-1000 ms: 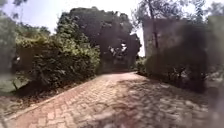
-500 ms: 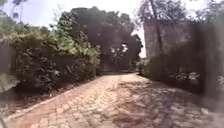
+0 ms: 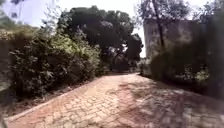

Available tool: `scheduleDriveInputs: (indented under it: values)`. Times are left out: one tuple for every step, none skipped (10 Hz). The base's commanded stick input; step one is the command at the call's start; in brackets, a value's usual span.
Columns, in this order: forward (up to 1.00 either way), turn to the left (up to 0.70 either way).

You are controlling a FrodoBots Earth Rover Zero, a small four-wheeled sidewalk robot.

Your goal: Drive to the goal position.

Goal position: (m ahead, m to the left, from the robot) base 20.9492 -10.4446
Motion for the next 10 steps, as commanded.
scheduleDriveInputs:
  values:
    - [0.70,0.00]
    - [0.70,0.00]
    - [0.70,0.00]
    - [0.70,-0.11]
    - [0.70,-0.35]
    - [0.70,-0.35]
    - [0.70,-0.35]
    - [0.70,-0.35]
    - [0.70,-0.35]
    - [0.70,-0.21]
